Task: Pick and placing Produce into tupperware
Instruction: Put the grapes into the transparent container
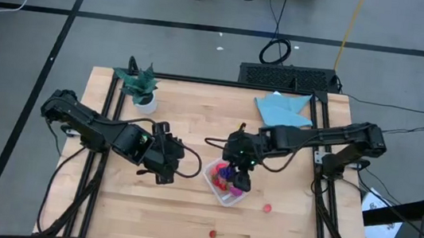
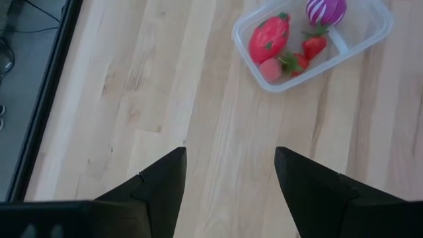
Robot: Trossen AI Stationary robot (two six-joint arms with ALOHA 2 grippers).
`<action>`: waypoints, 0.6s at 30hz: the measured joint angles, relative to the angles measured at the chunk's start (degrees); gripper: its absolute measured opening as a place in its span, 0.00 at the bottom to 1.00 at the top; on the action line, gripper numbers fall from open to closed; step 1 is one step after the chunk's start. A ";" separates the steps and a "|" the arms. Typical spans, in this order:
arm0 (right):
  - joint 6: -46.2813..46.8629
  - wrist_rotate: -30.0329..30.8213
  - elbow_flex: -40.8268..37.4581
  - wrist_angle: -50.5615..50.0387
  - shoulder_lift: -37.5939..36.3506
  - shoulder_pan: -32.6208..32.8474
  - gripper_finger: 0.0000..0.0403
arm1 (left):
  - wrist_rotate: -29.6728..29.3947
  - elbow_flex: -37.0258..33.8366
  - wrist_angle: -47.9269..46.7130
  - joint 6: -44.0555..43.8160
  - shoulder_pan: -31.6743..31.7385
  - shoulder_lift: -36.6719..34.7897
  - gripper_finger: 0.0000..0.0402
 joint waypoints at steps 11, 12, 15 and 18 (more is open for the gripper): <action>-3.72 2.68 -0.44 -4.52 7.55 -0.63 0.56 | -0.61 0.00 -6.99 -4.02 0.07 0.00 0.59; -4.20 2.68 -0.44 -4.50 8.18 -0.63 0.56 | -0.70 0.00 -7.79 -4.42 0.07 0.00 0.59; -4.73 2.68 -0.44 -4.48 9.71 -0.63 0.56 | -1.18 0.00 -11.75 -6.07 0.07 0.00 0.59; -5.32 2.70 -0.46 -4.49 10.53 -0.63 0.56 | -3.23 0.00 -17.83 -10.40 0.07 0.00 0.59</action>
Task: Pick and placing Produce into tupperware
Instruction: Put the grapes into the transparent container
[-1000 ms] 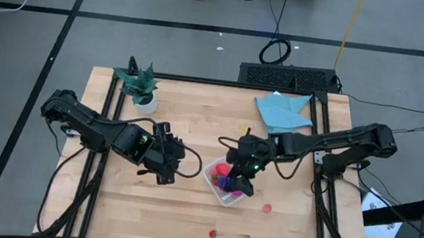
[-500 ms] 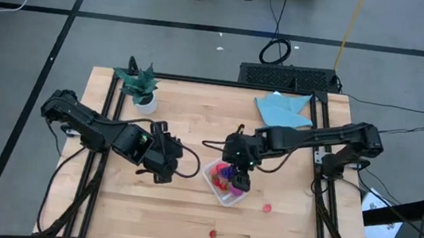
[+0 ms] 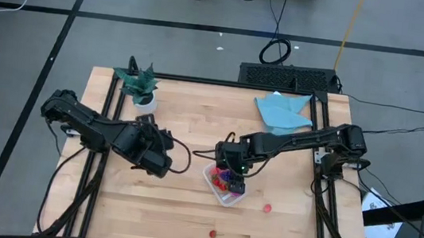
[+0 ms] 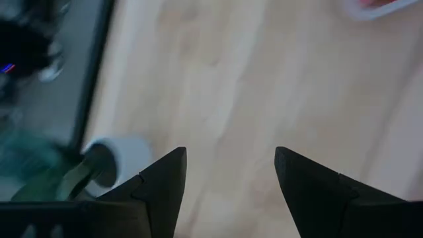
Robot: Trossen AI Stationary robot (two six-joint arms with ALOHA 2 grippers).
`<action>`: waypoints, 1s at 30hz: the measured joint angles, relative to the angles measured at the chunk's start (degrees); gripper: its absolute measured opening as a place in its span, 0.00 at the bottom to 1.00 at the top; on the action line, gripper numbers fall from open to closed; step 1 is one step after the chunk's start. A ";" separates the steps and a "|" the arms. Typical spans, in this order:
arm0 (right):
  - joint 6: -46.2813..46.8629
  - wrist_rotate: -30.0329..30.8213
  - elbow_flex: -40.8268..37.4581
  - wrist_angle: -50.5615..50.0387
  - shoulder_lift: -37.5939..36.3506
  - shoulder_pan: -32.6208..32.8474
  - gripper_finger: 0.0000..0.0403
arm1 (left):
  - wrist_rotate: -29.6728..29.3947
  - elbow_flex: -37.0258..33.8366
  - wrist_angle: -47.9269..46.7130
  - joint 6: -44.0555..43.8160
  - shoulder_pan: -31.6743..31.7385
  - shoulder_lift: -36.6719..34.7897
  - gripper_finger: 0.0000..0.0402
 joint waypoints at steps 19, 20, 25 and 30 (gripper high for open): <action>0.15 2.76 -4.81 4.23 0.18 -0.02 0.56 | -1.49 -0.07 -3.46 -5.51 -0.57 -0.76 0.59; 0.65 2.75 -5.17 4.41 0.20 -0.02 0.56 | -1.49 -0.07 -3.47 -5.52 -0.57 -0.76 0.59; 1.05 2.66 -5.36 4.92 0.18 0.37 0.56 | -1.48 -0.07 -3.46 -5.62 -0.59 -0.76 0.59; 1.05 2.50 -5.36 6.77 0.18 1.84 0.56 | -1.49 -0.07 -3.44 -5.86 -0.57 -0.76 0.59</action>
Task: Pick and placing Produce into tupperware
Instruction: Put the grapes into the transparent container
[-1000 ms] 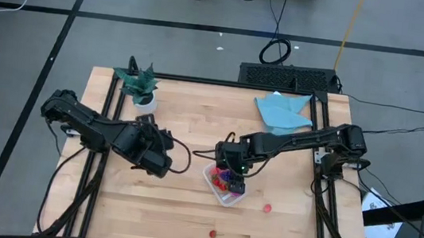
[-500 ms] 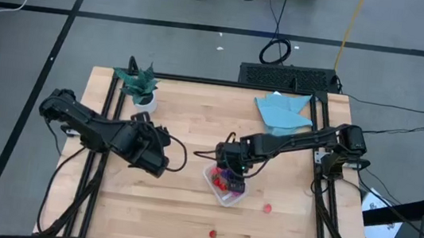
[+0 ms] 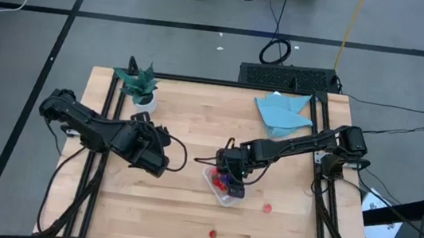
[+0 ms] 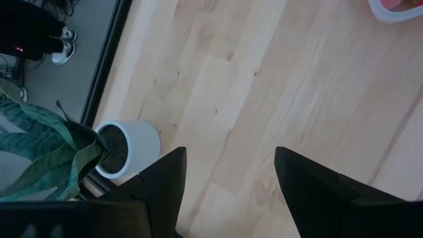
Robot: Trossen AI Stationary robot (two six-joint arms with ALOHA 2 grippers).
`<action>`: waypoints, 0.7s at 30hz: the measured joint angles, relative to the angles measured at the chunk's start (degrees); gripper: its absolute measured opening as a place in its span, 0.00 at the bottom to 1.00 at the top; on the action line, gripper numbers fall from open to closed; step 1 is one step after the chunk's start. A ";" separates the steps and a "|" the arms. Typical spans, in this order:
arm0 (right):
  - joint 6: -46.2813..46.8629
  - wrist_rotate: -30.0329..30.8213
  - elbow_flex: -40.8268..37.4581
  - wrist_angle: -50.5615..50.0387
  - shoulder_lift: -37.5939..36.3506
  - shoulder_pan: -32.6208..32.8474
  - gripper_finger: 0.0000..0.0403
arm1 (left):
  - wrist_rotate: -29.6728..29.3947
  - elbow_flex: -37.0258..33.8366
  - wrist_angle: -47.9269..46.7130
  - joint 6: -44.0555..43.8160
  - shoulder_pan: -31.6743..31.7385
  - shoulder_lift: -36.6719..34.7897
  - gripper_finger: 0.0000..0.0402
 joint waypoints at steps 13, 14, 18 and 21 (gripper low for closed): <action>2.10 -0.69 -0.64 2.74 0.00 0.84 0.56 | 0.04 -0.02 0.03 -0.24 0.00 0.00 0.59; 2.19 -1.67 -1.04 3.18 0.00 0.78 0.56 | 0.04 -0.02 0.04 -0.24 0.00 0.00 0.59; 2.20 -4.02 -2.20 4.58 0.00 0.80 0.56 | 0.04 -0.02 0.04 -0.26 0.00 0.00 0.59; 2.19 -4.42 -2.38 4.51 0.00 0.53 0.56 | 0.07 -0.02 0.04 -0.28 0.00 0.00 0.59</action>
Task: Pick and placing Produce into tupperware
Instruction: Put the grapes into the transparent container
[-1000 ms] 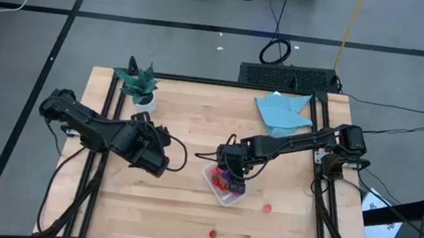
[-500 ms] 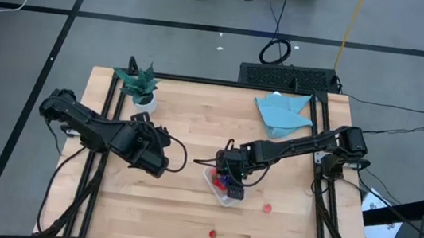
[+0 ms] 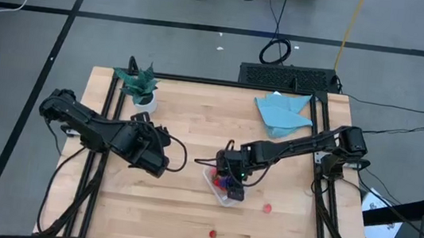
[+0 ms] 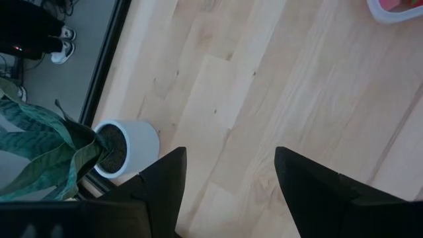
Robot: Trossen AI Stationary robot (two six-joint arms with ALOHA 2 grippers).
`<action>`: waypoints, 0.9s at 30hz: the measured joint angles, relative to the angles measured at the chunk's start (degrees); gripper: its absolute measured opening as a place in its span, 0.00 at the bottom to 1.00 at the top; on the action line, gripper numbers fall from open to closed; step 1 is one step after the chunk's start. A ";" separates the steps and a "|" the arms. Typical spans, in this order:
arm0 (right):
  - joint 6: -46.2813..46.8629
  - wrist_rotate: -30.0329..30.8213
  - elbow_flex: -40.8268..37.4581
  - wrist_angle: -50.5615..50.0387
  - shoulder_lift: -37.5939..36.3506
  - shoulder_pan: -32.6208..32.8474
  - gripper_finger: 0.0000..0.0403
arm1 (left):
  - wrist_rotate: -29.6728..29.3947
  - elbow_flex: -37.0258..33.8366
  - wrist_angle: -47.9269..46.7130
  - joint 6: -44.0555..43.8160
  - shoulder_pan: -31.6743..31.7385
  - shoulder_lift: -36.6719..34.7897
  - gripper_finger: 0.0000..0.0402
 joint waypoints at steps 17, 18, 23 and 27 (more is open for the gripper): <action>-0.14 -0.21 0.00 0.02 0.00 -1.97 0.56 | 0.06 -0.02 0.04 -0.42 0.00 0.00 0.59; -0.17 -0.23 0.00 0.02 0.00 -2.02 0.56 | 0.07 -0.02 0.04 -0.42 0.00 0.00 0.59; -0.22 -1.63 0.00 0.02 0.00 -2.33 0.59 | 0.13 -0.02 0.04 -0.50 0.00 0.00 0.59; -0.22 -1.62 0.00 0.04 0.00 -2.53 0.64 | 0.22 -0.02 0.04 -0.79 0.00 0.00 0.59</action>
